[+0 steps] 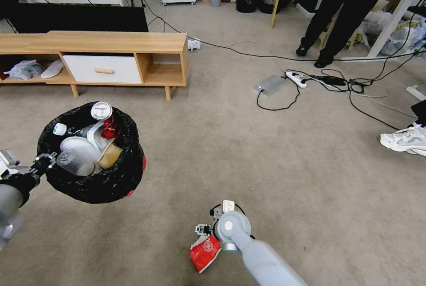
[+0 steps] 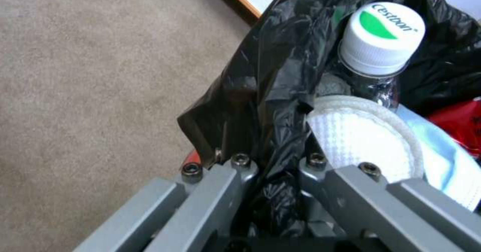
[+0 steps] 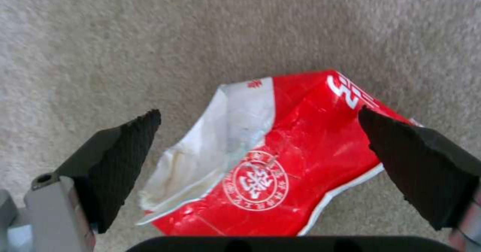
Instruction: Pick up the trash bin and place the garbage on the floor into it.
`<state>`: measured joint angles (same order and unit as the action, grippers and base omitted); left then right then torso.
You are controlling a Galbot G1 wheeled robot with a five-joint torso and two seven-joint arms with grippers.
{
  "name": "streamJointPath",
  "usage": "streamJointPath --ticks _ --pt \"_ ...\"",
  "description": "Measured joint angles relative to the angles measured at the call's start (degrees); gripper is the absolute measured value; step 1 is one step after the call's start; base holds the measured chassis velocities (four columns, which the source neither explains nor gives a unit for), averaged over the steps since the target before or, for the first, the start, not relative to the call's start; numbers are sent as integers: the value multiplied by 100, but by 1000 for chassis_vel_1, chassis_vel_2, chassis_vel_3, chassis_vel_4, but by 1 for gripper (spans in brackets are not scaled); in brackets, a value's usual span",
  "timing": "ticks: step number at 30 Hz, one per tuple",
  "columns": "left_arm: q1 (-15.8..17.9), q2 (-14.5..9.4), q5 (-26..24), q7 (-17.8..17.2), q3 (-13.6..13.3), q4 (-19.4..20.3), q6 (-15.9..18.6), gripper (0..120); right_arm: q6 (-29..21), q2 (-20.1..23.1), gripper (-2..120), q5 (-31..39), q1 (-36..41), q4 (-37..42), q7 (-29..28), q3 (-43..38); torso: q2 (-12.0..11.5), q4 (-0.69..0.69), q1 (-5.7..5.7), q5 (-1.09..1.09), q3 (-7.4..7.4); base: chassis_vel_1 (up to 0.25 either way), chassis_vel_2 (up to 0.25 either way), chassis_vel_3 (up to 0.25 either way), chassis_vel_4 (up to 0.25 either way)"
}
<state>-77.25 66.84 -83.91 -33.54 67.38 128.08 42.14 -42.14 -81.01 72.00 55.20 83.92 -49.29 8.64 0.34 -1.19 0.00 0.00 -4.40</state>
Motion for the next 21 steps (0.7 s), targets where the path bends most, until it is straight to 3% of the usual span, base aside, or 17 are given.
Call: streamJointPath --ticks 12,17,20,21 --pt "-21 16 6 1 -8 47 0 3 1 -18 98 -214 35 -228 233 -7 0 0 0 0 0 0 0 0 0" --pt "-19 25 12 1 -16 48 0 3 2 -34 75 -318 11 -344 371 -28 0 -1 0 -1 0 0 0 0 0" --pt "-19 26 16 1 -22 48 0 3 3 -45 69 -369 7 -383 409 -39 0 -1 0 -1 1 0 0 0 0" --pt "-18 27 21 1 -22 45 0 3 2 -52 60 -422 4 -411 455 -42 1 -2 0 -3 1 0 0 0 0"
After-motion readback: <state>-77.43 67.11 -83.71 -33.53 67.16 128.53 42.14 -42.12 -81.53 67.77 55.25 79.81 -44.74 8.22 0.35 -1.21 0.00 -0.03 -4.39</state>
